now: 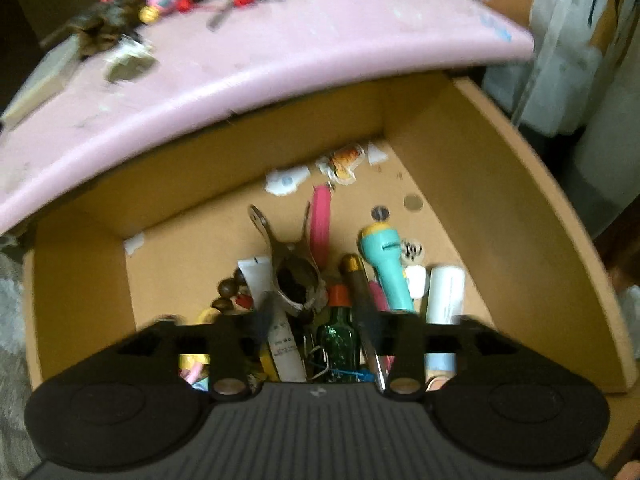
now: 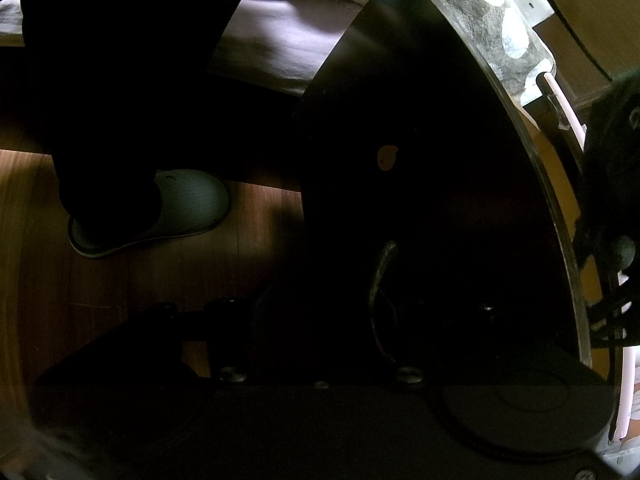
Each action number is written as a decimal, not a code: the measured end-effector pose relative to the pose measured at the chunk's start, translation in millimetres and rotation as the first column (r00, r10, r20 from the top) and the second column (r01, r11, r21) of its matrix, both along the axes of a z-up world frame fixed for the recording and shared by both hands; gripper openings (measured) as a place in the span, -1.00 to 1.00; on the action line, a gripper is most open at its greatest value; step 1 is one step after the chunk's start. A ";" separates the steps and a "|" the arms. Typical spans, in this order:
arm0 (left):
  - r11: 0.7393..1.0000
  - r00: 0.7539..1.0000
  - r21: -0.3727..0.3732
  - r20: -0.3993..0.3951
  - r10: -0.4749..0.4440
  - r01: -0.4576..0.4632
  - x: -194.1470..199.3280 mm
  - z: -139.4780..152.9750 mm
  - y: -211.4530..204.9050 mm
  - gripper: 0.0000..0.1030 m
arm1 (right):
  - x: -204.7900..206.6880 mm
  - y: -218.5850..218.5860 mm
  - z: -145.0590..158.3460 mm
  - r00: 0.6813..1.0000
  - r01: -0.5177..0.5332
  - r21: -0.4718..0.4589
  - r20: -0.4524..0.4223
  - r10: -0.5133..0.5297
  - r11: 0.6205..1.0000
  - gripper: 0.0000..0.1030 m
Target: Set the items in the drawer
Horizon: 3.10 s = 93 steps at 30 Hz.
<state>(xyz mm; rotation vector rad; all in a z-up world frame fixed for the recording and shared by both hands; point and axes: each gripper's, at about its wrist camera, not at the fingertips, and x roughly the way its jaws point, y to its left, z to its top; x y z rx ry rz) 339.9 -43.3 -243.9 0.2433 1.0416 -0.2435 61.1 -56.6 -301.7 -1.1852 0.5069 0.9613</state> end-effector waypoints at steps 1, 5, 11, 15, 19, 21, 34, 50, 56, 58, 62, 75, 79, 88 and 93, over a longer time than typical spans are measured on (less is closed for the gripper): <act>1.000 1.000 -0.007 0.015 0.002 -0.002 -3.0 5.5 2.7 0.05 | -0.1 0.2 -0.1 1.000 0.000 0.000 0.000 0.000 1.000 0.07; 0.997 0.997 -0.056 0.063 0.051 -0.048 -10.3 27.6 17.7 0.05 | 1.5 -0.3 0.5 1.000 -0.004 0.000 0.000 0.004 1.000 0.07; 0.993 0.988 -0.098 0.134 0.080 -0.067 -9.4 59.9 30.1 0.05 | 1.8 0.1 0.2 1.000 -0.002 0.001 -0.001 0.002 1.000 0.09; 0.988 0.975 -0.131 0.199 0.102 -0.077 2.4 78.5 34.8 0.05 | 1.9 -0.3 0.0 1.000 -0.001 0.002 -0.001 0.001 1.000 0.09; 0.987 0.958 -0.143 0.265 0.110 -0.074 22.6 91.0 35.5 0.05 | 1.9 -0.5 -0.3 1.000 -0.001 0.004 -0.001 0.001 1.000 0.09; 0.986 0.950 -0.149 0.290 0.113 -0.071 37.0 93.3 34.4 0.05 | 1.9 -0.7 -0.5 1.000 -0.001 0.005 -0.001 0.001 1.000 0.09; 0.984 0.914 -0.152 0.379 0.143 -0.091 127.0 86.0 23.7 -0.02 | 1.7 -2.2 -1.5 1.000 -0.006 0.012 -0.001 0.006 1.000 0.11; 0.963 0.891 -0.157 0.371 0.261 -0.217 181.8 54.3 22.5 -0.46 | 1.5 -2.7 -1.1 1.000 -0.009 0.015 -0.001 0.009 1.000 0.11; 0.962 0.888 -0.155 0.374 0.267 -0.224 185.7 52.5 19.8 -0.54 | 1.7 -2.3 -1.2 1.000 -0.007 0.014 -0.002 0.007 1.000 0.11; 0.960 0.885 -0.160 0.375 0.275 -0.230 187.2 52.2 19.2 -0.64 | 1.5 -2.3 -1.3 1.000 -0.006 0.014 -0.002 0.006 1.000 0.11; 0.962 0.889 -0.155 0.372 0.266 -0.223 187.0 54.8 17.4 -0.79 | 1.8 -2.3 -1.4 1.000 -0.007 0.013 -0.002 0.007 1.000 0.11; 0.946 0.874 -0.284 0.407 0.266 -0.156 118.6 122.1 42.1 -0.79 | 2.5 -1.6 -1.7 1.000 -0.007 0.008 -0.002 0.007 1.000 0.11; 0.954 0.853 -0.273 0.462 0.241 -0.122 105.0 153.5 38.8 -0.79 | 2.2 -1.4 -1.8 1.000 -0.006 0.006 -0.001 0.006 1.000 0.11; 0.965 0.795 -0.257 0.571 0.202 -0.061 72.6 222.7 29.0 -0.79 | 2.3 -1.8 -2.0 1.000 -0.008 0.003 0.001 0.008 1.000 0.10; 0.969 0.776 -0.247 0.604 0.179 -0.032 49.1 247.7 26.4 -0.79 | 2.6 -1.7 -2.3 1.000 -0.009 0.003 0.002 0.009 1.000 0.10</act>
